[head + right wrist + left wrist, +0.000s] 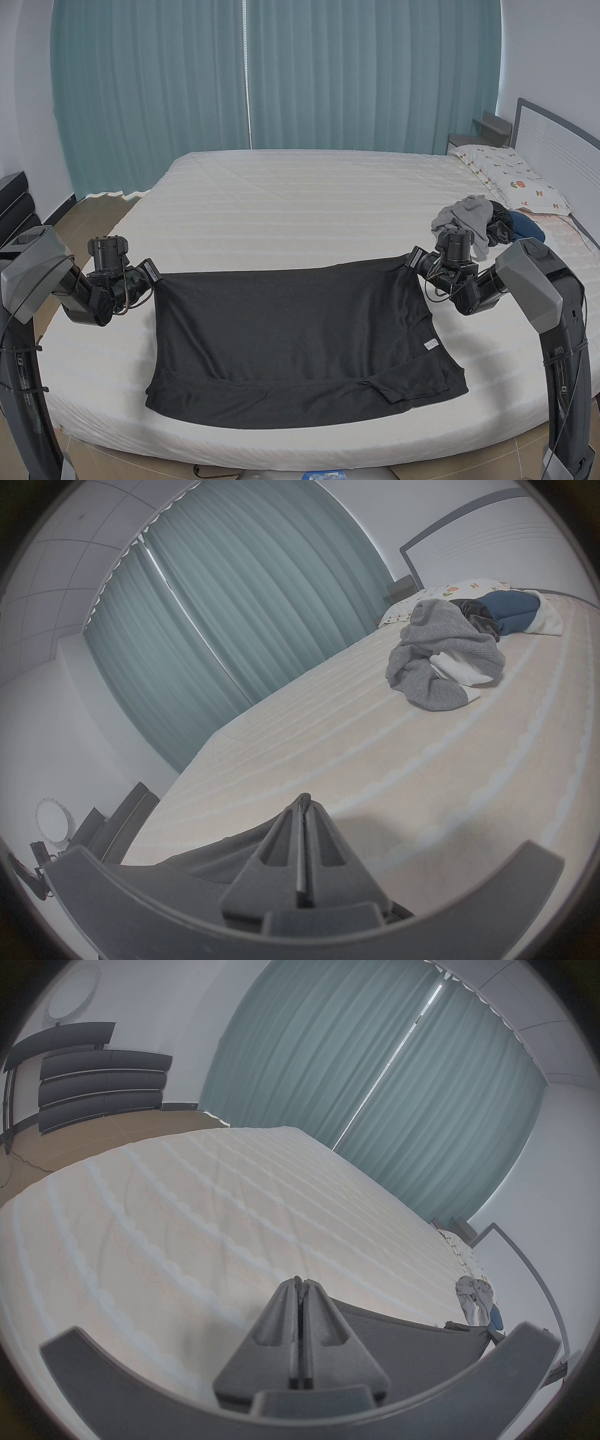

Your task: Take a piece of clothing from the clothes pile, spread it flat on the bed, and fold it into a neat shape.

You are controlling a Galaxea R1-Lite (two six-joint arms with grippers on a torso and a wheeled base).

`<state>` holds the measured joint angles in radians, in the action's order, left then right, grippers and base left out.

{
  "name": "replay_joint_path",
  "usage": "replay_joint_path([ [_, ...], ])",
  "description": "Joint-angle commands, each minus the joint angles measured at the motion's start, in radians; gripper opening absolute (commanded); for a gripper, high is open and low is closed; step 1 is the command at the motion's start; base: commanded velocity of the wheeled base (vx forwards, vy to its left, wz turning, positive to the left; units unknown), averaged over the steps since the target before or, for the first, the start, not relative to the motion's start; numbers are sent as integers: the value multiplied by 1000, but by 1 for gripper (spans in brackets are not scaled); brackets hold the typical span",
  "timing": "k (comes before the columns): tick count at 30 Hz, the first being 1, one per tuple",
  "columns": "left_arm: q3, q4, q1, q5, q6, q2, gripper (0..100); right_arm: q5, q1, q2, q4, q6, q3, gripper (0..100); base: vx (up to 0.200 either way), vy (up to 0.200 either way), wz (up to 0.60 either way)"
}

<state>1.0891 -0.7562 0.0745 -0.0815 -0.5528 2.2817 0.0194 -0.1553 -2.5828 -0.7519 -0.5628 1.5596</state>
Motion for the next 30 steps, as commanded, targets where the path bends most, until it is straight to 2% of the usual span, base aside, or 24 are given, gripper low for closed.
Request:
replay_joint_path([
  [1,0,0,1,0,-1,5,0,1,-1,6,2,0,-7,0,0,0,0],
  [7,0,3,1,0,1,5,0,4,-4,10,5,3,-29,0,0,0,0],
  [8,-17,5,1,-1,2,-5,0,39,-4,39,3,3,-73,0,0,0,0],
  [12,-48,0,-1,-11,17,-14,0,77,0,84,-1,0,-122,0,0,0,0],
  [30,-41,-5,2,-17,-1,-7,0,74,34,115,-9,-3,-118,0,0,0,0],
])
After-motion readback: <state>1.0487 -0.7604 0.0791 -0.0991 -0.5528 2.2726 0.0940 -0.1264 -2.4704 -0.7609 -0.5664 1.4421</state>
